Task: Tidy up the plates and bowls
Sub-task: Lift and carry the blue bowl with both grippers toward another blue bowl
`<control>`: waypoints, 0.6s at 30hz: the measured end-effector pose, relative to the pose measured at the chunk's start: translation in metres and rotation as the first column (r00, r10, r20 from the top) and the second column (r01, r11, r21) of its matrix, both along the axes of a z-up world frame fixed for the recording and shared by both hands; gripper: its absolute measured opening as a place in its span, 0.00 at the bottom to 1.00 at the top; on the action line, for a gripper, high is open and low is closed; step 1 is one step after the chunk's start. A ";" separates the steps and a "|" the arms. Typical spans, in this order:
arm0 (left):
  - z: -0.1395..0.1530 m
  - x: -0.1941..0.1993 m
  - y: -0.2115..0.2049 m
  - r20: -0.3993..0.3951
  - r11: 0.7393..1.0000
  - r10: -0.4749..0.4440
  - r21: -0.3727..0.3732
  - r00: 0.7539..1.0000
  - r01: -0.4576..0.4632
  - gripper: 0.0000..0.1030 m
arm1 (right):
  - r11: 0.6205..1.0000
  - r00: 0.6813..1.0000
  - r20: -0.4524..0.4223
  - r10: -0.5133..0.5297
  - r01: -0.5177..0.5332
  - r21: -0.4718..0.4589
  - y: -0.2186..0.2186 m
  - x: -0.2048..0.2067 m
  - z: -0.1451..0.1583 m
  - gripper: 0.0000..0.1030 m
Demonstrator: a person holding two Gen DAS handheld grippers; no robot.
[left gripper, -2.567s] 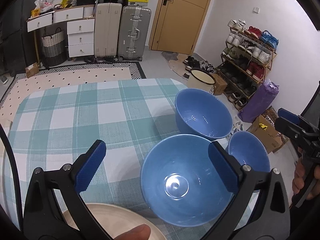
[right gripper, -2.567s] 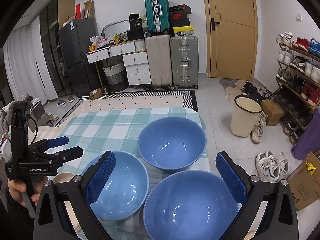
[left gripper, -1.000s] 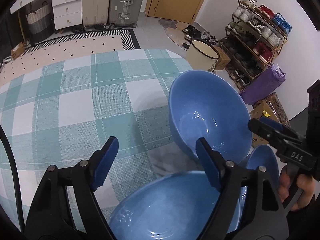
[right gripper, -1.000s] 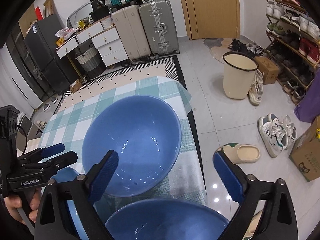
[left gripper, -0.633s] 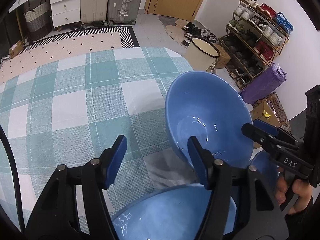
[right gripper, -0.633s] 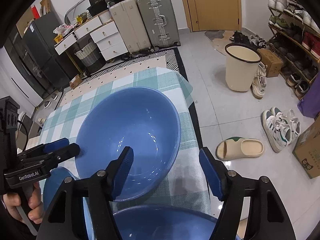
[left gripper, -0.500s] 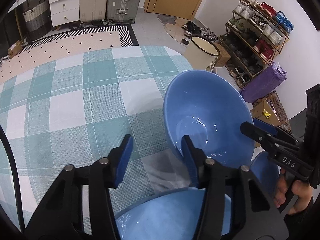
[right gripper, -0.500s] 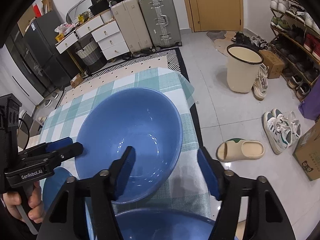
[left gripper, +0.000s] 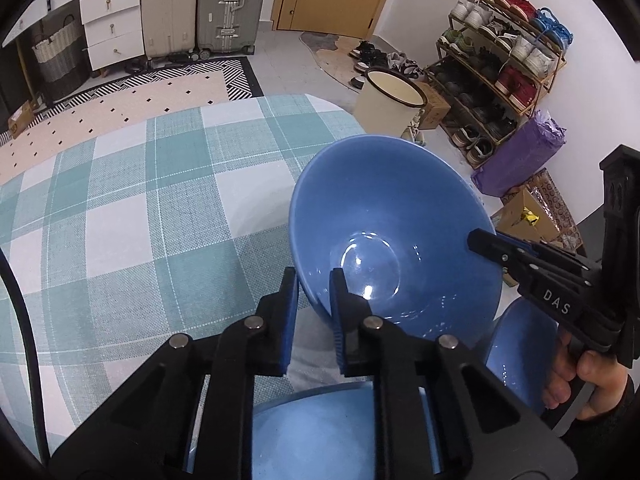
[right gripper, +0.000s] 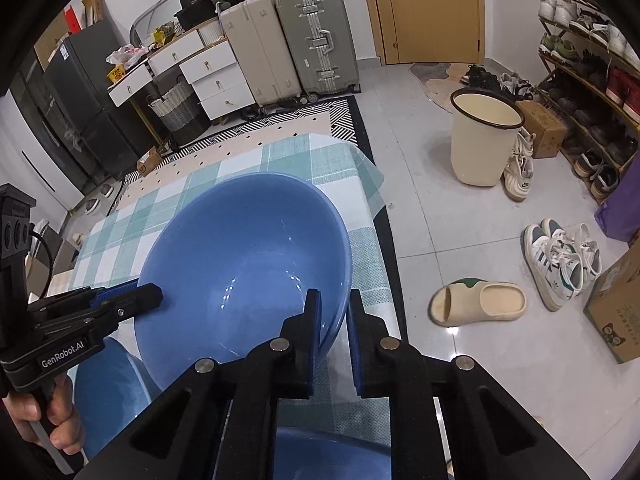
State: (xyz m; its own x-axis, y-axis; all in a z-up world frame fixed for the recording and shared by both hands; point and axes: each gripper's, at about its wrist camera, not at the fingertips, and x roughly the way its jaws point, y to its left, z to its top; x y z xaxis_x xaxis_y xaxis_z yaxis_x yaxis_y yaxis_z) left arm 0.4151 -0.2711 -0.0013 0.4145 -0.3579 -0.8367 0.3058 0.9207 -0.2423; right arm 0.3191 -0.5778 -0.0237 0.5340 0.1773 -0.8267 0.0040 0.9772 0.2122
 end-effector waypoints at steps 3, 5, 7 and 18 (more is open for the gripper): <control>0.001 0.000 0.000 0.003 1.000 -0.003 0.002 1.000 0.003 0.12 | 1.000 1.000 0.000 0.000 0.000 0.000 -0.001 -0.001 0.000 0.13; 0.002 -0.002 0.001 0.010 1.000 -0.002 0.000 1.000 0.002 0.12 | 1.000 1.000 0.001 0.000 0.000 -0.003 -0.001 -0.001 0.000 0.13; 0.005 -0.003 0.001 0.020 1.000 -0.003 0.000 1.000 0.003 0.12 | 1.000 1.000 0.005 0.001 -0.001 -0.006 0.000 -0.002 0.002 0.13; 0.033 -0.020 0.004 0.068 1.000 -0.004 -0.012 0.998 0.005 0.12 | 1.000 0.999 0.041 -0.006 0.006 -0.009 0.001 -0.012 0.021 0.13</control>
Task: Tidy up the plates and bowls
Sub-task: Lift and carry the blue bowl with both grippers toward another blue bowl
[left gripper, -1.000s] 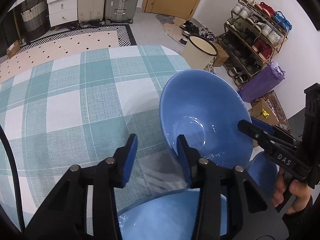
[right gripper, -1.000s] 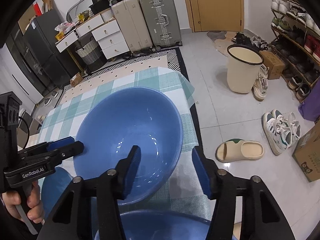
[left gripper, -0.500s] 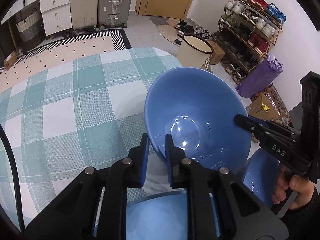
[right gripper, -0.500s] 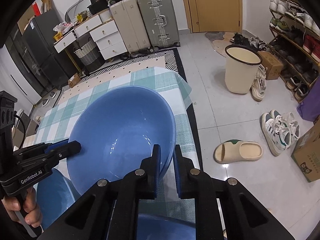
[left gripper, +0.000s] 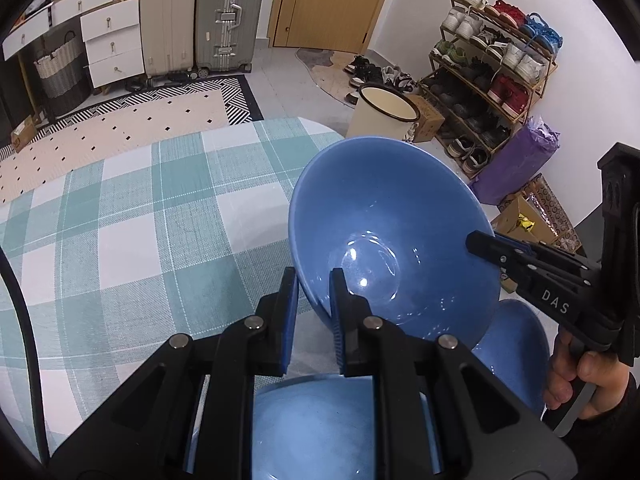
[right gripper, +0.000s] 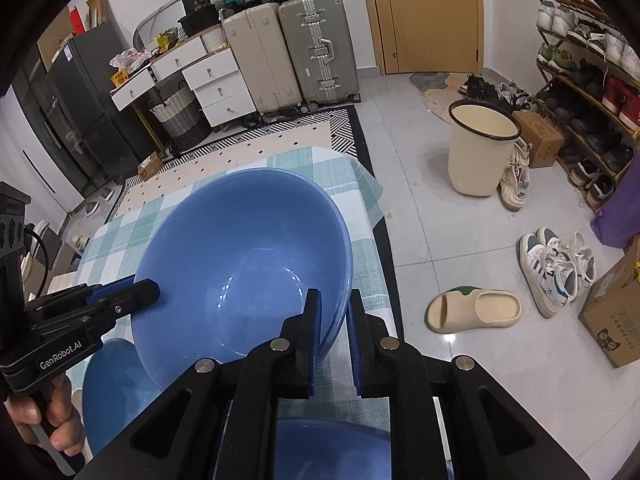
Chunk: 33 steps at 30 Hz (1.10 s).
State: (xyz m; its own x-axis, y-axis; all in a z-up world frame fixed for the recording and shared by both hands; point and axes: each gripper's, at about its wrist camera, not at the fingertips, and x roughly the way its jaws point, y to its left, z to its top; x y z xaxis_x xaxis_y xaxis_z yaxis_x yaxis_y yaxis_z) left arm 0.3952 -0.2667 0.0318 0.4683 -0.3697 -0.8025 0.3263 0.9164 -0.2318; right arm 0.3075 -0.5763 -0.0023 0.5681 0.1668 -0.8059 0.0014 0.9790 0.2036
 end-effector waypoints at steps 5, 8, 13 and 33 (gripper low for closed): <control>0.016 -0.011 -0.001 0.020 1.000 0.001 -0.003 1.000 -0.001 0.12 | 1.000 1.000 0.025 0.003 -0.003 -0.003 -0.002 -0.008 0.015 0.13; 0.027 -0.019 0.000 0.034 1.000 0.002 -0.005 0.999 -0.002 0.12 | 1.000 0.999 0.041 0.005 -0.004 -0.004 -0.002 -0.015 0.024 0.13; 0.044 -0.035 0.002 0.053 1.000 0.004 -0.002 0.999 -0.004 0.12 | 1.000 0.998 0.068 0.010 -0.010 -0.006 0.000 -0.028 0.041 0.13; 0.119 -0.126 0.019 0.141 1.000 0.021 -0.011 0.990 -0.020 0.13 | 0.999 0.987 0.155 0.046 -0.043 -0.022 0.017 -0.093 0.097 0.14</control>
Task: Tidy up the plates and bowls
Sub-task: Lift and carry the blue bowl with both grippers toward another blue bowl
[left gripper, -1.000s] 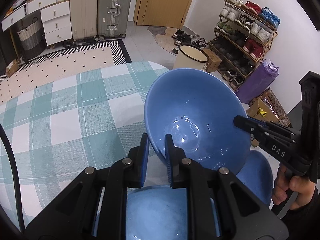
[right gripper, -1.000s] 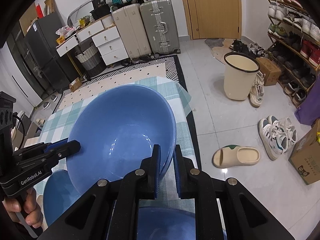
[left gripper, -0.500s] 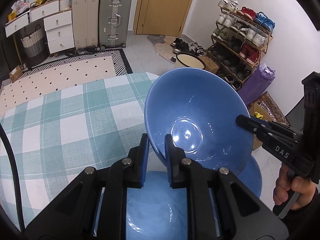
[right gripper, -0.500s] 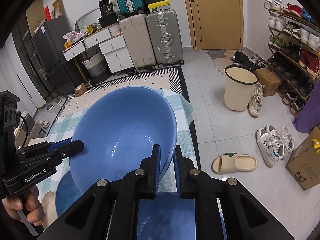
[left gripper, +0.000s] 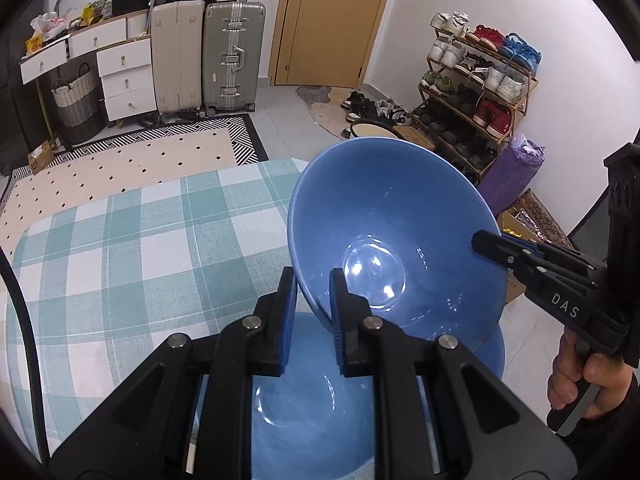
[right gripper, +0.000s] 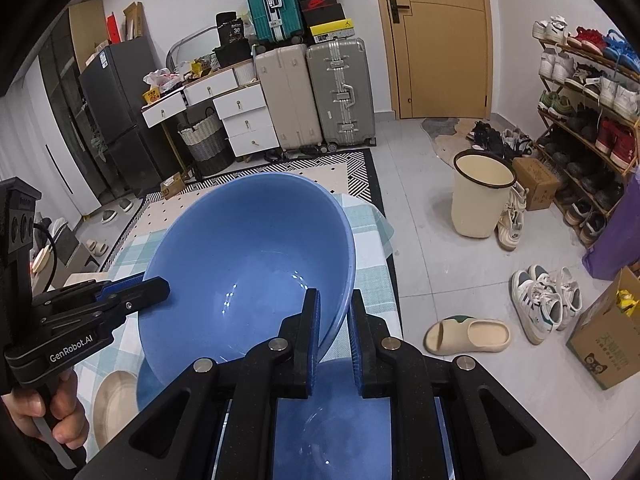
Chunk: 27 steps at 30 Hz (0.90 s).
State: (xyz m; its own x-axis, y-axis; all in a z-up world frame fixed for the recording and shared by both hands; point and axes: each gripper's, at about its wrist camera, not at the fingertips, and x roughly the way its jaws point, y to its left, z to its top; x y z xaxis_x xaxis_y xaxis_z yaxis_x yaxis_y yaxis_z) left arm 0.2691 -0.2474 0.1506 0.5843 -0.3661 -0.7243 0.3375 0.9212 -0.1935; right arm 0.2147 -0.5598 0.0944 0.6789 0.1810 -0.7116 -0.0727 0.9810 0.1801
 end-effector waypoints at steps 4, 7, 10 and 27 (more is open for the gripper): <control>0.008 -0.019 0.006 0.011 1.000 0.006 -0.002 1.000 -0.006 0.13 | 1.000 1.000 0.012 0.009 -0.009 -0.002 0.005 -0.013 0.007 0.14; 0.012 -0.032 0.011 0.007 1.000 0.011 0.001 1.000 -0.011 0.13 | 1.000 1.000 0.022 0.015 -0.015 0.003 0.007 -0.021 0.010 0.14; 0.013 -0.043 0.017 0.005 1.000 0.018 -0.004 1.000 -0.018 0.13 | 1.000 0.999 0.024 0.025 -0.025 0.001 0.011 -0.029 0.013 0.14; 0.019 -0.093 0.041 0.020 0.999 0.048 -0.011 0.999 -0.048 0.12 | 0.997 0.997 0.037 0.074 -0.073 -0.009 0.037 -0.066 0.016 0.16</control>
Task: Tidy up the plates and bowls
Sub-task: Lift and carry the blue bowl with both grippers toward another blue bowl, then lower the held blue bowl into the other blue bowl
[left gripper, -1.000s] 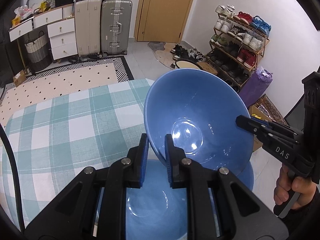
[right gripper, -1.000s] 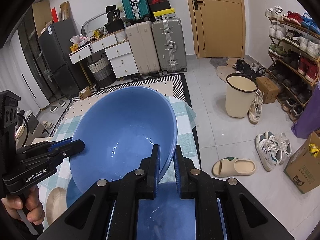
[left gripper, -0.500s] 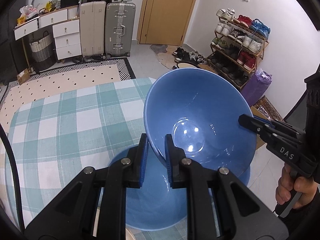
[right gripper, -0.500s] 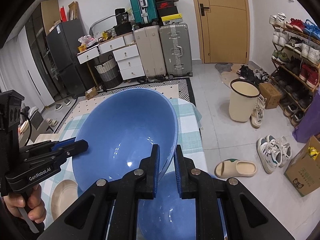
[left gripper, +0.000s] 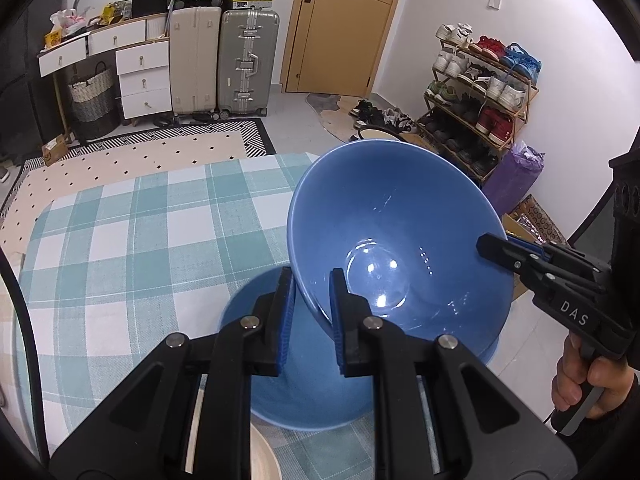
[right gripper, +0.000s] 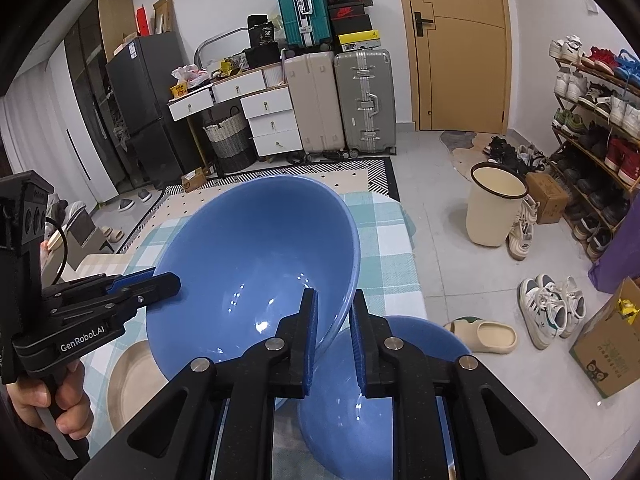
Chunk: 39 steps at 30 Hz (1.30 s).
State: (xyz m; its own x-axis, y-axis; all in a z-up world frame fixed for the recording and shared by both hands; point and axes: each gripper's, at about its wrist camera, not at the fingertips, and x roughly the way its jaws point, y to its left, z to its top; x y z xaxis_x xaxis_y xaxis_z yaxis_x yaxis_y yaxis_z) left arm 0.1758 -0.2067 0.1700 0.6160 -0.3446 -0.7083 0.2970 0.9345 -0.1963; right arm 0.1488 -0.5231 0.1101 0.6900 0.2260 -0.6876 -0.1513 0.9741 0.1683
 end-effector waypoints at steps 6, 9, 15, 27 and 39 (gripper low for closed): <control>-0.002 -0.010 0.009 0.002 1.000 0.011 -0.003 1.000 -0.011 0.13 | 1.000 1.000 -0.004 0.020 -0.020 0.003 0.009 -0.008 -0.003 0.16; -0.006 -0.012 0.015 0.000 1.000 0.017 -0.008 1.000 -0.017 0.13 | 1.000 1.000 -0.009 0.026 -0.026 -0.001 0.013 -0.010 -0.005 0.17; -0.009 -0.020 0.027 0.001 0.999 0.037 -0.010 0.999 -0.037 0.13 | 0.999 0.999 -0.016 0.047 -0.047 -0.003 0.023 -0.014 -0.011 0.18; -0.024 -0.020 0.048 -0.012 0.997 0.074 -0.008 0.997 -0.074 0.13 | 0.995 0.994 -0.047 0.101 -0.102 -0.008 0.045 -0.013 -0.033 0.20; -0.051 -0.009 0.055 -0.035 0.996 0.087 0.004 0.996 -0.087 0.13 | 0.993 0.990 -0.078 0.119 -0.120 -0.016 0.054 -0.004 -0.058 0.22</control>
